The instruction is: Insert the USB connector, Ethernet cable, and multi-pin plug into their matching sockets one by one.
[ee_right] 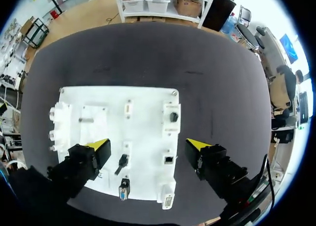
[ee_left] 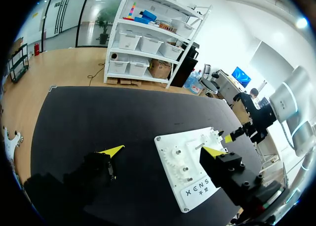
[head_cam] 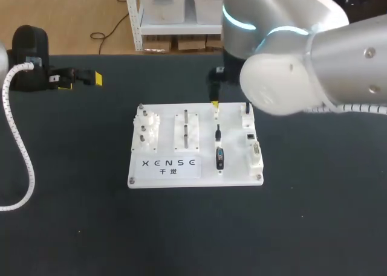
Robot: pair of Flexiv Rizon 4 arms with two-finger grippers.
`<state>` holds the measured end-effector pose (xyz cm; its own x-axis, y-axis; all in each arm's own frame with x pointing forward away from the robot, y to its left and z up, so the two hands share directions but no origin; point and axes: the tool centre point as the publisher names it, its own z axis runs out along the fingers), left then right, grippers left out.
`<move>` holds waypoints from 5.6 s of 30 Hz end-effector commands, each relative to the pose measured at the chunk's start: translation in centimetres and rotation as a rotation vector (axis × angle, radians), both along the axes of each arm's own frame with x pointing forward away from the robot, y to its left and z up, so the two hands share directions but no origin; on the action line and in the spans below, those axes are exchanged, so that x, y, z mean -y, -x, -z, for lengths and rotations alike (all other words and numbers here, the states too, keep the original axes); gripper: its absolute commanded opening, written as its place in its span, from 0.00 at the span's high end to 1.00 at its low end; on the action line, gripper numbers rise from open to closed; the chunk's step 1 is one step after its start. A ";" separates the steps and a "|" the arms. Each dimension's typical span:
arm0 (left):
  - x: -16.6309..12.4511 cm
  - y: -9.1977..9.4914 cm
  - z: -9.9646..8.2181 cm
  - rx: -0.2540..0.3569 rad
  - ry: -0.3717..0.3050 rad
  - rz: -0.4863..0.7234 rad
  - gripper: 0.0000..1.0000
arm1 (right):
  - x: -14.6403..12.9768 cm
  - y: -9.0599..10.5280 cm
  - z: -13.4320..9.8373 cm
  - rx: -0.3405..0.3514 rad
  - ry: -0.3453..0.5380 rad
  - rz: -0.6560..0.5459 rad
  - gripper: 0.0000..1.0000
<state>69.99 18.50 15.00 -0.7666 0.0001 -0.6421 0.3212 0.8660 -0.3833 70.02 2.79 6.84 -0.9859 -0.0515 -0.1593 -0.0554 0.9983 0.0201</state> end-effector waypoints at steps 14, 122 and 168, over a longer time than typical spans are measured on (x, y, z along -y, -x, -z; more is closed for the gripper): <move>0.0 0.0 0.0 0.000 0.000 0.000 0.00 | -2.5 2.8 3.0 -0.019 0.033 -0.052 0.00; 0.0 0.0 0.0 0.000 0.000 0.000 0.00 | 4.0 2.9 4.8 -0.061 0.051 0.045 1.00; 0.0 0.0 0.0 0.000 0.000 0.000 0.00 | 5.0 3.9 6.7 -0.093 0.078 0.067 1.00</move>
<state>69.99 18.50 15.00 -0.7666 0.0001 -0.6421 0.3212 0.8660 -0.3833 65.74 -1.67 1.18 -0.9982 0.0040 -0.0596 0.0072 0.9985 -0.0548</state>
